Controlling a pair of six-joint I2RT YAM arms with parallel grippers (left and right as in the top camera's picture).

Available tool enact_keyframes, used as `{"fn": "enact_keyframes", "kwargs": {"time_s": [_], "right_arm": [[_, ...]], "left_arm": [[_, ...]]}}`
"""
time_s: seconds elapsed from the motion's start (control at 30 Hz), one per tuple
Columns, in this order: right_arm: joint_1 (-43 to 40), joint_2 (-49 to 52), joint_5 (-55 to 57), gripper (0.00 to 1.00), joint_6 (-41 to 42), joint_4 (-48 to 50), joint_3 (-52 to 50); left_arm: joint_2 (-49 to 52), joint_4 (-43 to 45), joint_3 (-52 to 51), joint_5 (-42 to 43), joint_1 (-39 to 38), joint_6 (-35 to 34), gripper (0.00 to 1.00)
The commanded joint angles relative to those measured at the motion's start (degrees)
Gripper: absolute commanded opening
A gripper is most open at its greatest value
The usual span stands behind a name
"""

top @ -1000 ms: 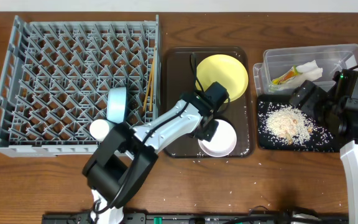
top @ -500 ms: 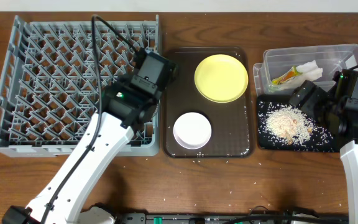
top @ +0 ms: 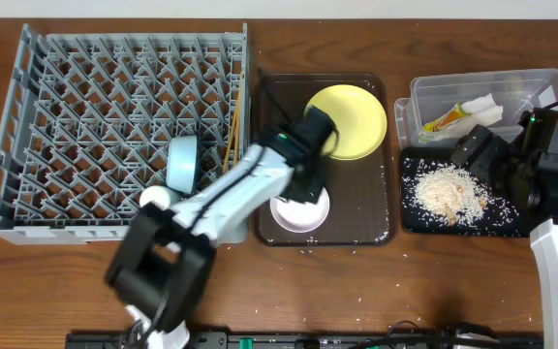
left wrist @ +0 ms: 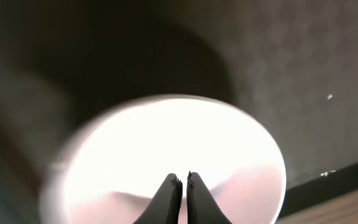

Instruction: Sort waste into correct bins and load items into the dishwasher

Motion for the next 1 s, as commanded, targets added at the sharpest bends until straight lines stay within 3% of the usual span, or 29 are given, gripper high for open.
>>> {"fn": "enact_keyframes", "kwargs": {"time_s": [0.0,0.1,0.17,0.2,0.27,0.37,0.43,0.5,0.6,0.8,0.9,0.97], "right_arm": [[-0.57,-0.72,-0.07,0.99,0.57,-0.02,0.31],[-0.57,-0.72,-0.07,0.99,0.57,-0.02,0.31],[-0.57,-0.72,-0.07,0.99,0.57,-0.02,0.31],[-0.57,-0.72,-0.07,0.99,0.57,-0.02,0.31],[-0.57,-0.72,-0.07,0.99,0.57,-0.02,0.31],[-0.57,-0.72,-0.07,0.99,0.57,-0.02,0.31],[-0.57,-0.72,-0.07,0.99,0.57,-0.02,0.31],[-0.57,-0.72,-0.07,0.99,0.57,-0.02,0.31],[-0.57,-0.72,-0.07,0.99,0.57,-0.02,0.31],[-0.57,-0.72,-0.07,0.99,0.57,-0.02,0.31],[-0.57,-0.72,-0.07,0.99,0.57,-0.02,0.31],[-0.57,-0.72,-0.07,0.99,0.57,-0.02,0.31]], "left_arm": [[5.05,3.56,-0.44,7.17,-3.98,-5.7,0.08],[6.19,12.85,-0.26,21.31,-7.96,-5.66,0.07],[4.76,11.82,2.78,22.45,-10.03,-2.34,0.08],[4.02,10.78,3.56,21.79,-9.92,-2.05,0.07],[0.59,6.56,4.79,14.78,-8.09,-1.77,0.16],[-2.95,-0.37,4.72,0.33,-4.87,-1.79,0.34],[-2.91,-1.38,3.98,-4.59,-2.67,-1.77,0.5],[-1.64,0.02,2.73,-4.37,-1.57,-1.75,0.57],[2.8,2.43,1.18,0.0,-1.38,-0.76,0.57],[8.81,4.63,1.18,7.5,-1.9,0.39,0.46],[9.81,4.81,1.18,7.48,-2.27,0.37,0.08],[9.09,4.15,1.33,6.82,-1.99,0.39,0.07]]}}
